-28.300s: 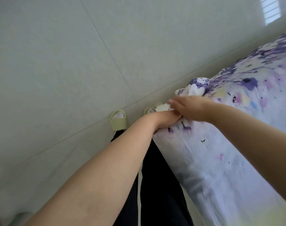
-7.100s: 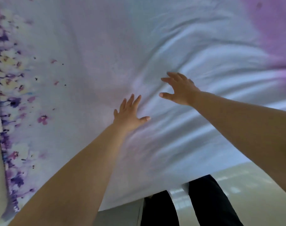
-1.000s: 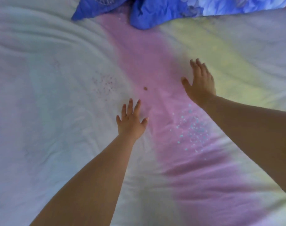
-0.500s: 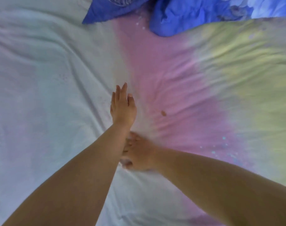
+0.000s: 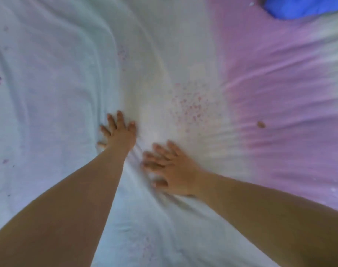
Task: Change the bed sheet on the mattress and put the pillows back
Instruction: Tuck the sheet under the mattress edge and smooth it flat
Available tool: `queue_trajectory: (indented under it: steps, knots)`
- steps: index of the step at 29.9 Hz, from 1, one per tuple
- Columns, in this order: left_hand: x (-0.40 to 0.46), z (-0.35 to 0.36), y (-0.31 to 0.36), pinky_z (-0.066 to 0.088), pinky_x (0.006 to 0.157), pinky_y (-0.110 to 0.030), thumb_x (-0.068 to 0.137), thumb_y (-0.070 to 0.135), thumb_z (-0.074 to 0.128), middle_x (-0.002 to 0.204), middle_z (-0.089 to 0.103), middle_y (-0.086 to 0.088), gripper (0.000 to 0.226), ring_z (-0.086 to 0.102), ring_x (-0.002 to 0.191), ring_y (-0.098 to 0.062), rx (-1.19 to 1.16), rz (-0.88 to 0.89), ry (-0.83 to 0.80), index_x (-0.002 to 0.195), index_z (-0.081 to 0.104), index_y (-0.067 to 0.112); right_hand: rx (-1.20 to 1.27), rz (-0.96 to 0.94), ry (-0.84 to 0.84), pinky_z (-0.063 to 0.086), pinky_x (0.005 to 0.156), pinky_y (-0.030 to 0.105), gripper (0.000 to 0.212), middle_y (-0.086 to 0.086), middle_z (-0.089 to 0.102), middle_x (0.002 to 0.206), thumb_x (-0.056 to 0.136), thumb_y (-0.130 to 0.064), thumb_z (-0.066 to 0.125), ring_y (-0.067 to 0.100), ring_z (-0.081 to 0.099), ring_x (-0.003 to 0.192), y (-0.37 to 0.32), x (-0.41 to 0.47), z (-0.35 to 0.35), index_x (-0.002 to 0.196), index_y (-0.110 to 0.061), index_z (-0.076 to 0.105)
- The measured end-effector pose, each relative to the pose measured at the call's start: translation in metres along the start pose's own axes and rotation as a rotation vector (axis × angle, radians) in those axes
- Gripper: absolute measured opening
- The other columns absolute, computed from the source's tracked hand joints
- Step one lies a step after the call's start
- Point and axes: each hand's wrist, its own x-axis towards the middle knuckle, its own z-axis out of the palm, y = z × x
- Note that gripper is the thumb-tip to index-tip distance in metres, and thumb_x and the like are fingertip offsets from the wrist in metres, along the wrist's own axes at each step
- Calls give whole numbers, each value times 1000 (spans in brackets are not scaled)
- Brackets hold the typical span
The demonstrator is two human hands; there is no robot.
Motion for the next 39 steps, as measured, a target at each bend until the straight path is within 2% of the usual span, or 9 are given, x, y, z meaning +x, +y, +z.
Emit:
queue_trajectory:
  steps: [4, 6, 9, 17, 23, 27, 34, 36, 39]
  knots:
    - [7, -6, -91, 0, 110, -68, 94, 61, 27, 160, -14, 7, 73, -12, 146, -32, -76, -130, -34, 151, -6, 30, 39, -198, 202, 54, 86, 44, 38, 9, 73, 99, 95, -34, 43, 28, 68, 95, -31, 27, -3, 87, -14, 74]
    - [12, -11, -134, 3, 110, -67, 91, 64, 31, 160, -10, 5, 81, -9, 147, -30, -123, -195, -14, 152, -4, 23, -53, 290, 534, 43, 101, 49, 48, 13, 59, 131, 94, -38, 36, 29, 56, 121, 12, 69, -37, 121, -10, 63]
    - [31, -21, -184, 21, 105, -63, 89, 62, 42, 156, 16, -6, 81, 15, 143, -31, -83, -146, 119, 149, 18, 14, 16, 933, 359, 2, 118, 52, 76, 7, 5, 160, 92, -56, 29, 26, 2, 147, 40, 123, -71, 152, -13, 10]
    - [87, -58, -307, 37, 97, -51, 80, 60, 60, 137, 32, -17, 91, 34, 127, -38, -102, -231, 270, 140, 26, 0, -59, -27, -156, -7, 115, 46, 69, -6, 11, 159, 89, -59, 21, 21, 1, 147, -245, 214, 104, 150, -26, 19]
    - [95, -71, -331, 36, 102, -45, 90, 46, 57, 138, 27, -30, 80, 44, 121, -45, -203, -220, 219, 135, 23, -10, -43, 277, 289, 36, 103, 35, 56, 4, 58, 133, 84, -48, 37, 23, 56, 119, -233, 239, 85, 126, -18, 59]
    - [105, -69, -349, 30, 105, -46, 103, 33, 27, 132, 36, -34, 45, 42, 118, -43, -310, -266, 311, 142, 36, 13, -27, 722, 320, 22, 113, 44, 77, 8, 39, 145, 82, -64, 48, 28, 33, 135, -189, 248, 56, 140, -14, 39]
    - [106, -87, -386, 42, 84, -32, 95, 29, 49, 102, 64, -19, 19, 58, 100, -37, -439, -144, 272, 94, 53, 10, -169, 27, -96, -3, 117, 43, 70, -4, 9, 160, 91, -62, 28, 19, 3, 148, -226, 257, 86, 151, -28, 16]
    - [102, -93, -396, 42, 85, -34, 94, 28, 51, 100, 63, -18, 15, 57, 100, -36, -457, -134, 294, 89, 50, 13, -243, -107, 114, 15, 116, 44, 59, 1, 33, 153, 93, -51, 32, 23, 30, 142, -214, 261, 76, 144, -23, 38]
    - [109, -94, -405, 43, 88, -34, 92, 30, 55, 104, 65, -17, 22, 59, 103, -34, -472, -151, 270, 96, 58, 8, -245, 393, 596, 17, 115, 46, 55, 4, 34, 152, 95, -39, 35, 23, 32, 141, -157, 276, 34, 145, -16, 36]
